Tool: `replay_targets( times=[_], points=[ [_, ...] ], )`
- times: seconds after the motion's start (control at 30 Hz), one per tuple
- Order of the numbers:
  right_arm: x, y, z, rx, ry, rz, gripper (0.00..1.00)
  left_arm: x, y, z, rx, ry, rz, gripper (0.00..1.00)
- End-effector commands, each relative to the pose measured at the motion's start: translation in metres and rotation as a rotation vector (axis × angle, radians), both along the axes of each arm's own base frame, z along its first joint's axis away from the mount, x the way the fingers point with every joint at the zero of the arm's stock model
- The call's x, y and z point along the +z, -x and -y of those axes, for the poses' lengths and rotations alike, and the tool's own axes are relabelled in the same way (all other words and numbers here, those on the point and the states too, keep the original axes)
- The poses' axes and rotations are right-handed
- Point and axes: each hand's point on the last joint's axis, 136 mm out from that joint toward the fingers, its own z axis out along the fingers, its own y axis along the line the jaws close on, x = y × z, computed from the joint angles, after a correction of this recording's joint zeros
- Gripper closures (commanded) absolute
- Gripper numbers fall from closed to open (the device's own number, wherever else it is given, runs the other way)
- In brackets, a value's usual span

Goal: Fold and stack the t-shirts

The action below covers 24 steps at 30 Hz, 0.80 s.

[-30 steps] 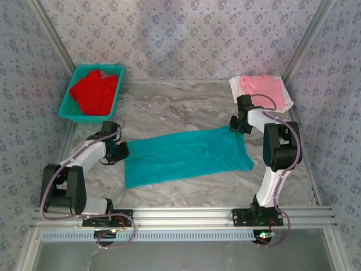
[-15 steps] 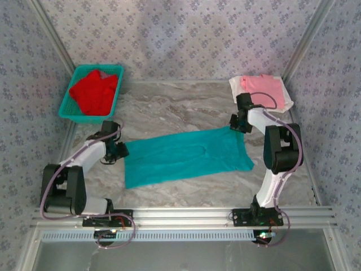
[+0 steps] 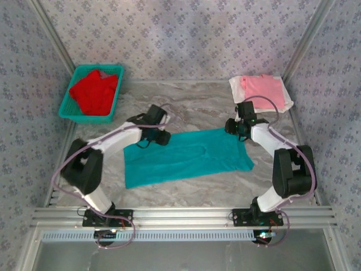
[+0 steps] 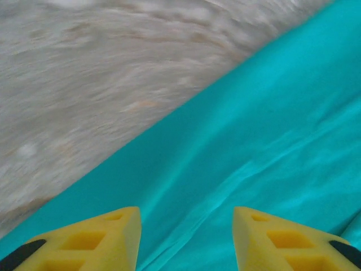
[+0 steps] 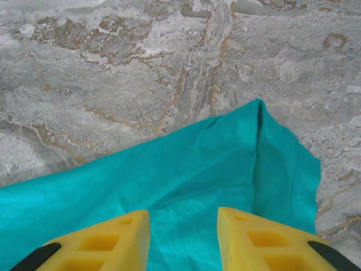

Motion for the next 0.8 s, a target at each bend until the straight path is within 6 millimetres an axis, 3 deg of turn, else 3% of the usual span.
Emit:
replay_targets(
  times=[0.0, 0.23, 0.37, 0.67, 0.77],
  points=[
    [0.022, -0.003, -0.009, 0.061, -0.038, 0.134, 0.6, -0.018, 0.01, 0.016, -0.191, -0.101, -0.066, 0.52],
    [0.012, 0.02, -0.023, 0.091, -0.154, 0.226, 0.57, -0.032, -0.002, 0.03, -0.256, -0.156, -0.092, 0.5],
    [0.002, 0.033, -0.035, 0.124, -0.175, 0.274, 0.56, -0.048, 0.005, 0.032, -0.285, -0.2, -0.146, 0.5],
    [0.006, 0.035, -0.044, 0.136, -0.143, 0.339, 0.54, -0.054, 0.006, 0.039, -0.29, -0.201, -0.16, 0.5],
    [0.009, 0.037, -0.043, 0.129, -0.15, 0.352, 0.54, -0.06, 0.005, 0.037, -0.289, -0.214, -0.162, 0.55]
  ],
)
